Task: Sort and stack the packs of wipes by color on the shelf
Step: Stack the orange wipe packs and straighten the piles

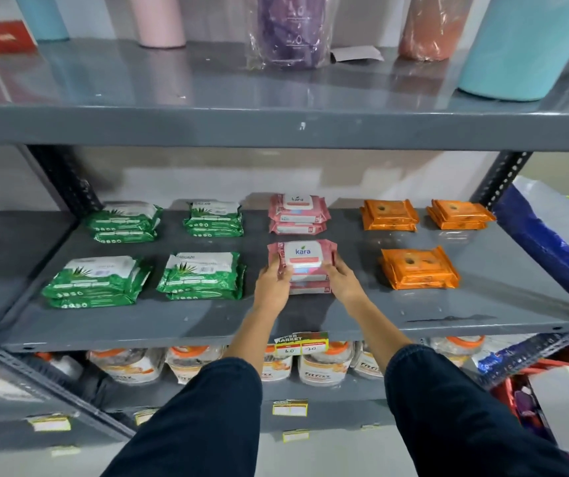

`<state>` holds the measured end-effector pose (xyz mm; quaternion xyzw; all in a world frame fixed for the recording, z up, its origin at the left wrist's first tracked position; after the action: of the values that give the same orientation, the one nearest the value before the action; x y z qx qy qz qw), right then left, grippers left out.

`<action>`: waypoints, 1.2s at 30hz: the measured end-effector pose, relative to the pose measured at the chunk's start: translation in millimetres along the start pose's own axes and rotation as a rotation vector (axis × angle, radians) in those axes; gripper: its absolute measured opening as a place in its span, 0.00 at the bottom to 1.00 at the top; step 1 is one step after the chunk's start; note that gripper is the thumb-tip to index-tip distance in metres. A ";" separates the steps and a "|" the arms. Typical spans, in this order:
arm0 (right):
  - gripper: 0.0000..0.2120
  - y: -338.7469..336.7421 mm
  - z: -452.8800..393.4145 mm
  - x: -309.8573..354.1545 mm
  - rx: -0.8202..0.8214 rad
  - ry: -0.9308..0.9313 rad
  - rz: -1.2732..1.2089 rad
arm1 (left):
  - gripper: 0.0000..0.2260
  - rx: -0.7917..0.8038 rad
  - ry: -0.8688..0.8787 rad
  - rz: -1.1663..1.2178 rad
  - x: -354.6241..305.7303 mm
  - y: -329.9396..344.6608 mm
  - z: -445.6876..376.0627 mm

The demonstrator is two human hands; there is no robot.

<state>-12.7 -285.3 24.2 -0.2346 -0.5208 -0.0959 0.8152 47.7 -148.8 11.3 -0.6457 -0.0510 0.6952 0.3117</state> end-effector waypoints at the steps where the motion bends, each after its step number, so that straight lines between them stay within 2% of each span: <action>1: 0.26 0.8 -0.5 -0.6 0.001 0.001 0.020 | 0.21 0.000 0.004 -0.012 -0.5 0.4 0.5; 4: 0.26 4.0 4.4 0.5 -0.069 -0.102 0.224 | 0.25 -0.099 0.071 -0.155 -6.8 -2.9 10.9; 6: 0.26 5.5 10.2 3.1 -0.118 -0.279 0.514 | 0.27 -0.211 0.249 -0.425 -13.1 -5.2 19.2; 9: 0.28 9.7 17.3 4.9 -0.092 -0.474 0.949 | 0.26 -0.178 0.426 -0.731 -14.9 0.4 21.7; 11: 0.29 9.6 17.5 5.2 -0.077 -0.463 1.072 | 0.26 -0.145 0.428 -0.804 -12.5 2.5 20.9; 16: 0.33 8.7 14.3 7.5 -0.070 -0.442 1.183 | 0.27 -0.118 0.402 -0.839 -12.1 2.6 19.8; 24: 0.36 7.5 15.6 13.7 -0.056 -0.428 1.220 | 0.29 -0.068 0.343 -0.852 -17.2 2.6 19.1; 27: 0.35 10.3 20.6 20.3 -0.102 -0.479 1.131 | 0.28 -0.055 0.367 -0.809 -19.0 -4.1 20.4; 29: 0.33 19.4 29.1 27.9 -0.175 -0.613 0.970 | 0.27 -0.125 0.384 -0.699 -16.9 -18.1 22.3; 31: 0.30 37.5 41.6 40.0 -0.184 -0.687 0.713 | 0.25 -0.271 0.376 -0.592 -10.6 -44.2 24.4; 34: 0.26 80.0 54.5 55.0 -0.102 -0.669 0.459 | 0.25 -0.504 0.246 -0.364 10.7 -95.6 26.9; 36: 0.24 116.0 55.1 59.3 -0.024 -0.581 0.340 | 0.27 -0.560 0.106 -0.188 29.7 -132.5 25.6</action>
<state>15.6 -152.4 63.6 -0.3454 -0.6836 0.1060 0.6341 73.4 -19.4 52.4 -0.7343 -0.2840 0.5876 0.1867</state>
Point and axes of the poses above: each hand's wrist, its own z-axis away from the middle knuckle, its own y-axis out of the palm, x = y × z, the point moved 3 cm from there along -z, towards the middle knuckle, and after that the axes turned 1 degree about x, right-handed, at the moved point
